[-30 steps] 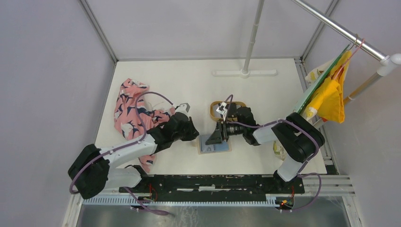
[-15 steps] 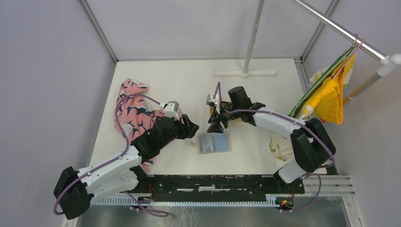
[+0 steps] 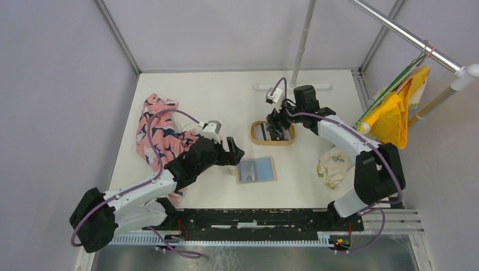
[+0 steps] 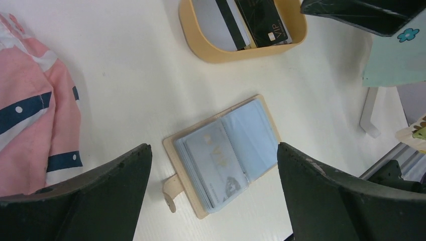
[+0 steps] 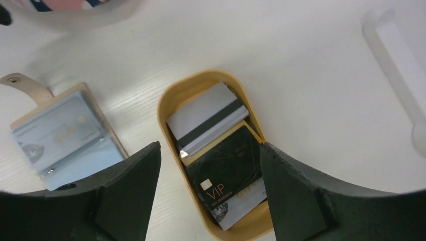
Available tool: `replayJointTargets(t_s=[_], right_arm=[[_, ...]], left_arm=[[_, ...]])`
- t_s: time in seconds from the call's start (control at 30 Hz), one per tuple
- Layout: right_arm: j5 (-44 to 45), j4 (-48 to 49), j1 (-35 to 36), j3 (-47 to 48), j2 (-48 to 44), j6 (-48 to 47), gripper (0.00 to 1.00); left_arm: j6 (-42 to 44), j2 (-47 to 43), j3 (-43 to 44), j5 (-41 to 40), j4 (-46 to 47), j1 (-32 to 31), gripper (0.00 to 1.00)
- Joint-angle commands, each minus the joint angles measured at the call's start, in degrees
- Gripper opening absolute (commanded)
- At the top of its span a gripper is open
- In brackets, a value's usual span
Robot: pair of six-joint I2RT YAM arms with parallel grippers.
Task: Put the credit cards into the card holder
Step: Pick up the credit card from the storage box.
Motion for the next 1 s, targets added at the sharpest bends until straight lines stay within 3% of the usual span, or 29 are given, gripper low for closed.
replayJointTargets(t_s=[0.0,0.17,0.7,0.97], right_arm=[[0.7,6.3,-3.6,-4.0,1.4,11.7,0.76],[7.9,11.2,-6.5,-8.0,2.0,17.8,0.70],[9.5,10.5,-6.9,-5.6,11.1,23.3,0.68],[9.6,10.1,-7.4,-5.7,11.2,23.0,0.39]], left_arm=[[2.6,-0.4,-0.4,0.3,4.1,-0.2,0.98],[2.0,1.0,-1.6,-0.2,6.2,-0.1,0.97],[2.0,4.3,-1.1,0.6,7.5,-0.2,0.93],[2.0,4.0,-1.5,0.6,7.5,-0.1,0.92]])
